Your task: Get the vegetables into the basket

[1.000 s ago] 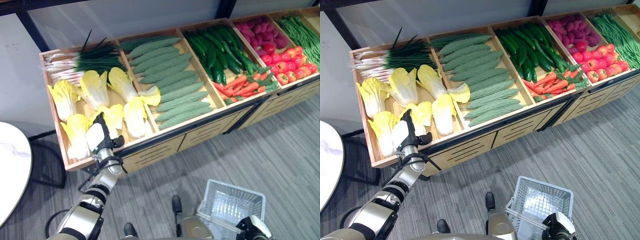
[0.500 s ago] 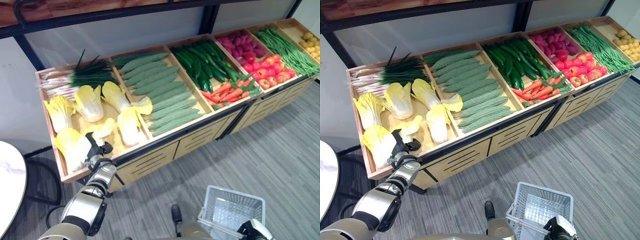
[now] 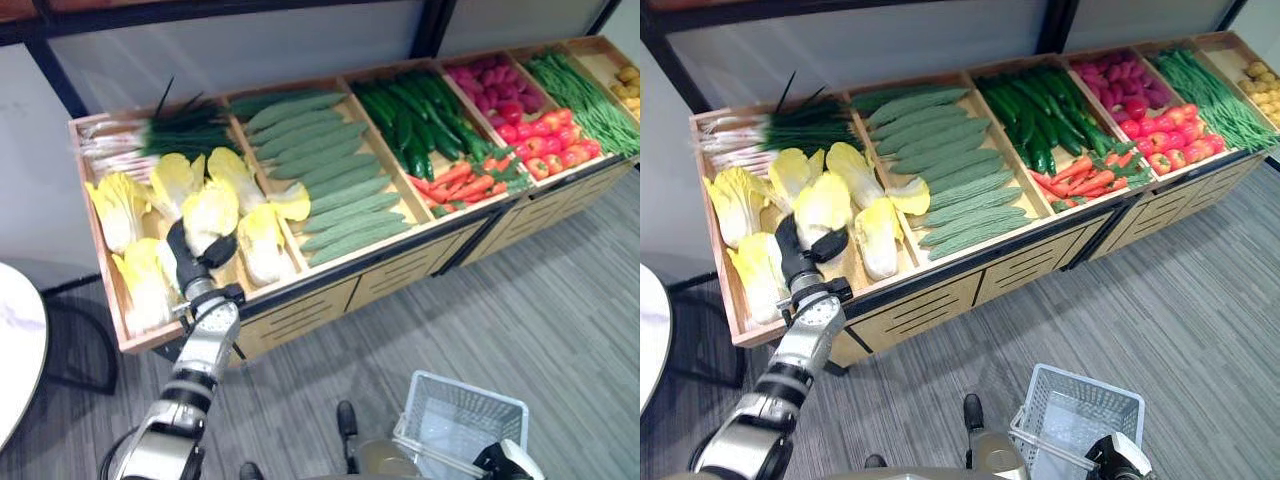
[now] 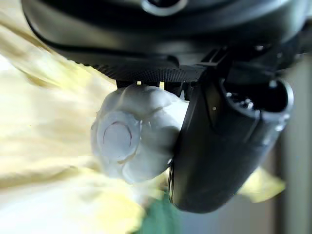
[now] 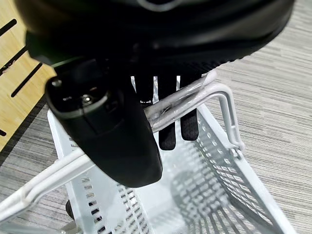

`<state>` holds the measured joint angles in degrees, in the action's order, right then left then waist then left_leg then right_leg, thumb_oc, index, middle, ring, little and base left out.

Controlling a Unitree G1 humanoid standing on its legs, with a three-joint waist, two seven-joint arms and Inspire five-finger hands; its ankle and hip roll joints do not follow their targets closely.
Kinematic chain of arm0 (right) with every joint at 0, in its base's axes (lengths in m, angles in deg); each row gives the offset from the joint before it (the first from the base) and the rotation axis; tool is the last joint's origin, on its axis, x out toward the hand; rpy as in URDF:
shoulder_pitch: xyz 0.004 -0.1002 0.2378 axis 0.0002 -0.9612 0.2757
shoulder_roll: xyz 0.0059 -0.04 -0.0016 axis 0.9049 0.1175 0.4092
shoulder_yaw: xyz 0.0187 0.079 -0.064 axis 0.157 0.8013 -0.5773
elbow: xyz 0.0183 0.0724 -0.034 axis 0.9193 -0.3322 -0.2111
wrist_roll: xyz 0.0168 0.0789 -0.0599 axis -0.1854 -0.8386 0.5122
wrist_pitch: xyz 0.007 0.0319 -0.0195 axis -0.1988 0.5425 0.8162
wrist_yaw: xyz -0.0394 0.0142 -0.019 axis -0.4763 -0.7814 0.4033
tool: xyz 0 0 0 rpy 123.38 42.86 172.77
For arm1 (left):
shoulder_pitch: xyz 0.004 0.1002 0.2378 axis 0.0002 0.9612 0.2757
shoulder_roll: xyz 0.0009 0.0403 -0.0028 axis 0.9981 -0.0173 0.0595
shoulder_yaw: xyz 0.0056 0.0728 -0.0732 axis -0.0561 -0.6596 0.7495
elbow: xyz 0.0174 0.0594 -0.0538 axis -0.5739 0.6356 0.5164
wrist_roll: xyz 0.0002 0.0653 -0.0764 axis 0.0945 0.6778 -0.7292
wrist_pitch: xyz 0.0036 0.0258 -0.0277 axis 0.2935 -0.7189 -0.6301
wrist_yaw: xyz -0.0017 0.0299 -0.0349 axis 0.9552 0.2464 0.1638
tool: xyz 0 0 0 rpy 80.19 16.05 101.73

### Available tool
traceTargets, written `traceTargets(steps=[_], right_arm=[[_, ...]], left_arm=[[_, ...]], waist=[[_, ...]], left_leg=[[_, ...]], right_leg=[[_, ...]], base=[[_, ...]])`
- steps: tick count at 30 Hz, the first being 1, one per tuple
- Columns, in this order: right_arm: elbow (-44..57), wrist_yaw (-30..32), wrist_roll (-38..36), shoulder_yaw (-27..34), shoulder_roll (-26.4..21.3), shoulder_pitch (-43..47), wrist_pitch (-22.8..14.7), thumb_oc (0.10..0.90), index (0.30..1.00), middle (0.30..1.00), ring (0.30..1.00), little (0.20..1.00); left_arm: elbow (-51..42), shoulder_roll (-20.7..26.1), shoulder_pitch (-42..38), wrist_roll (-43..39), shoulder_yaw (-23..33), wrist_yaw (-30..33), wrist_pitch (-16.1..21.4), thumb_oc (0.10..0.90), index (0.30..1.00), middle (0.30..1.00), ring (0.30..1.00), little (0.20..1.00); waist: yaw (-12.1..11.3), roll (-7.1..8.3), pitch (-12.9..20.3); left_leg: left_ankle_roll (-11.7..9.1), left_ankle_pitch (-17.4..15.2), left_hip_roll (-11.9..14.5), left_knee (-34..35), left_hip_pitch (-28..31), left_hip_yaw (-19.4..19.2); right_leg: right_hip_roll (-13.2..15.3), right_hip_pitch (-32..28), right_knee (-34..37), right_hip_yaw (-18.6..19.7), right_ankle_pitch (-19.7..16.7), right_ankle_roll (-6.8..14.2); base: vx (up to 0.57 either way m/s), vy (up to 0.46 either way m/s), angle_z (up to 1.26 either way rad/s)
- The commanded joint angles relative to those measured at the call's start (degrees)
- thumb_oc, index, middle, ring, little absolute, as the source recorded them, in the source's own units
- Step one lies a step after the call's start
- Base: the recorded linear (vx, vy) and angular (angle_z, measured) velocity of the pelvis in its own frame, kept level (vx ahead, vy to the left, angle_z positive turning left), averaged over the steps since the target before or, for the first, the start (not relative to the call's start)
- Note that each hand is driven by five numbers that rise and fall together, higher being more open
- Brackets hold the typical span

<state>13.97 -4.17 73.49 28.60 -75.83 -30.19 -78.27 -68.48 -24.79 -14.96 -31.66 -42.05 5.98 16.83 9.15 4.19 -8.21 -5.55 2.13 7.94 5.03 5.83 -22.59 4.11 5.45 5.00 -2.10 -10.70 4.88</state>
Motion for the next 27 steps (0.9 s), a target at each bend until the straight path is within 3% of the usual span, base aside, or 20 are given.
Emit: traceTargets(steps=[1, 2, 4, 5, 6, 7, 12, 17, 22, 27], right_arm=[[-1.52, 0.03, -1.39, 1.08, -2.82, 1.64, -0.53, 0.4, 0.3, 0.3, 0.3, 0.3], [-1.52, 0.02, -1.39, 1.04, -2.83, 1.59, -0.54, 0.4, 0.3, 0.3, 0.3, 0.3], [-1.7, -1.22, -1.67, 1.86, -2.67, 1.37, -0.64, 0.4, 0.3, 0.3, 0.3, 0.3], [-1.65, -1.25, -1.67, 1.83, -2.68, 1.27, -0.62, 0.4, 0.3, 0.3, 0.3, 0.3], [-1.58, -2.12, -1.57, 2.43, -2.9, 0.94, -0.84, 0.4, 0.3, 0.3, 0.3, 0.3], [-1.4, -2.62, -1.22, 2.62, -2.93, 0.88, -0.74, 0.4, 0.3, 0.3, 0.3, 0.3], [-1.79, -3.54, -0.88, 4.17, -3.03, 0.58, -0.93, 0.4, 0.3, 0.3, 0.3, 0.3], [-2.5, -3.71, -0.76, 5.17, -2.87, 0.61, -1.1, 0.4, 0.3, 0.3, 0.3, 0.3], [-2.11, -4.01, -0.89, 5.95, -3.15, -0.04, -1.35, 0.4, 0.3, 0.3, 0.3, 0.3], [-0.88, -3.84, -2.64, 7.43, -3.91, 0.54, -1.1, 0.4, 0.3, 0.3, 0.3, 0.3]], left_arm=[[-7.84, 3.14, -4.84, -0.26, 4.65, -4.31, 10.91, 0.4, 0.3, 0.3, 0.3, 0.3], [-8.06, 3.15, -4.62, -0.35, 4.73, -4.44, 10.82, 0.4, 0.3, 0.3, 0.3, 0.3], [-14.71, 3.77, -0.93, -8.2, 4.13, -12.63, 13.77, 0.4, 0.3, 0.3, 0.3, 0.3], [-14.77, 3.85, -0.76, -8.47, 4.23, -12.89, 13.76, 0.4, 0.3, 0.3, 0.3, 0.3], [-18.26, 3.45, 2.9, -20.86, 2.91, -22.41, 14.62, 0.4, 0.3, 0.3, 0.3, 0.3], [-19.6, 3.67, 5.13, -25.35, 2.0, -26.14, 14.25, 0.4, 0.3, 0.3, 0.3, 0.3], [-20.59, 5.23, 13.34, -32.07, -0.78, -35.71, 11.39, 0.4, 0.3, 0.3, 0.3, 0.3], [-20.54, 6.78, 19.45, -37.88, -1.85, -41.64, 9.01, 0.4, 0.3, 0.3, 0.3, 0.3], [-20.54, 8.5, 21.16, -37.81, -2.24, -43.86, 7.86, 0.4, 0.3, 0.3, 0.3, 0.3], [-20.7, 10.72, 16.88, -38.29, -6.29, -45.39, 7.49, 0.4, 0.3, 0.3, 0.3, 0.3]], waist=[[-0.47, 0.98, 0.04], [-0.4, 0.99, 0.09], [-0.88, 0.87, 0.43], [-0.82, 0.88, 0.53], [-1.22, 0.69, 0.87], [-1.32, 0.6, 0.97], [-1.98, 0.34, 1.07], [-2.48, 0.04, 0.95], [-2.6, 0.29, 0.51], [-1.88, 1.38, -2.51]], left_leg=[[-2.43, -0.22, 2.23, -0.03, 0.98, 5.01], [-2.42, -0.23, 2.22, -0.03, 0.98, 5.05], [-2.28, -0.17, 1.94, -0.03, 0.89, 5.48], [-2.28, -0.17, 1.93, -0.03, 0.87, 5.51], [-2.16, -0.1, 1.66, -0.03, 0.7, 5.93], [-2.09, -0.06, 1.58, -0.03, 0.68, 6.01], [-1.84, -0.07, 1.21, -0.03, 0.51, 6.48], [-1.54, -0.1, 0.84, -0.03, 0.82, 6.18], [-1.07, -0.23, 0.16, -0.21, 1.84, 5.53], [0.46, -4.43, -1.45, -10.26, -3.66, 5.71]], right_leg=[[4.73, -3.08, -0.72, -0.71, 3.28, 5.6], [4.75, -3.11, -0.71, -0.75, 3.29, 5.61], [5.07, -3.42, -0.7, -1.05, 3.15, 5.68], [5.09, -3.42, -0.69, -1.08, 3.16, 5.69], [5.37, -3.61, -0.59, -1.28, 2.97, 5.75], [5.51, -3.69, -0.56, -1.37, 2.87, 5.74], [5.9, -4.12, -0.36, -1.69, 2.77, 5.82], [6.1, -4.23, -0.31, -1.56, 2.79, 5.89], [6.46, -4.67, -0.67, -1.26, 3.14, 5.98], [8.93, -0.35, -7.65, 0.71, 3.57, 6.84]], base=[[0.0, 0.0, 0.0], [0.0, 0.023, 0.04], [0.0, 0.021, 0.16], [0.0, 0.031, 0.28], [0.0, 0.03, 0.21], [0.0, 0.035, 0.06], [0.0, 0.017, 0.05], [0.0, 0.008, 0.0], [0.0, 0.029, -0.02], [-0.11, 0.094, -0.04]])
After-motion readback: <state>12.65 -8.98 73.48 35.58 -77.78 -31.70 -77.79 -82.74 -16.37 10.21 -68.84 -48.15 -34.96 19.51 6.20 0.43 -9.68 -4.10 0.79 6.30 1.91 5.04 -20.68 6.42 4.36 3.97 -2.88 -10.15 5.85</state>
